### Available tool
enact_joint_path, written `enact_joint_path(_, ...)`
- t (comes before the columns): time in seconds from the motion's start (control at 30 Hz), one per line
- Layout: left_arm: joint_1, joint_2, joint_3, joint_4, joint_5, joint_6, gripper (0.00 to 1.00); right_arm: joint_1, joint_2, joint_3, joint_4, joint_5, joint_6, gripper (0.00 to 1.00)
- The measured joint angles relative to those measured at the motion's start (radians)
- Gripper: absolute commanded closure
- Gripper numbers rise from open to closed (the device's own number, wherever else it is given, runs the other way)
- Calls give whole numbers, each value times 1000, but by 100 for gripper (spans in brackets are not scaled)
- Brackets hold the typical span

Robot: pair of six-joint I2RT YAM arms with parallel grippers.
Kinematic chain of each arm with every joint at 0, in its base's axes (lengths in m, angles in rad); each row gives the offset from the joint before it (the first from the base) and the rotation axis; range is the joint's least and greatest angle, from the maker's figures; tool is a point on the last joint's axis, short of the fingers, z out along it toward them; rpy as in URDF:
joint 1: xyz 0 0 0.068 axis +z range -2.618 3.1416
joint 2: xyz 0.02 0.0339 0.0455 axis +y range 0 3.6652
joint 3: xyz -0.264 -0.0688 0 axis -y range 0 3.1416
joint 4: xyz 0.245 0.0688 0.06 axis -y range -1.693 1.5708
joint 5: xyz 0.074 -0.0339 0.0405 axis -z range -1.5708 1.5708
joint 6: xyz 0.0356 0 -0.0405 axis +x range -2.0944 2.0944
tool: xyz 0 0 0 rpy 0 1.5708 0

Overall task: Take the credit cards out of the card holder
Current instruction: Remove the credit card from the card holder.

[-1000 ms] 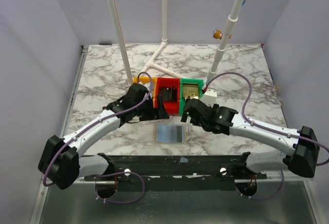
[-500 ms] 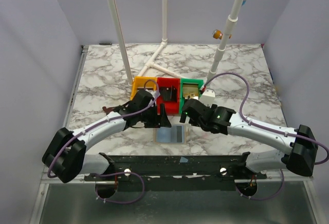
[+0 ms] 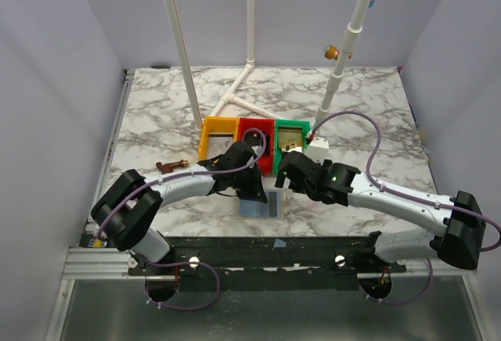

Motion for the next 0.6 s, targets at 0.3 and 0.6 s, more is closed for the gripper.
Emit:
enact_joint_path(0.3,-55,137,85,31,0,-14,100,0,-30,-11,-6,0,12,0)
enact_joint_path(0.6,-61,199,96,40,-14,-17,100,0,-40,-18,-11,0,22,0)
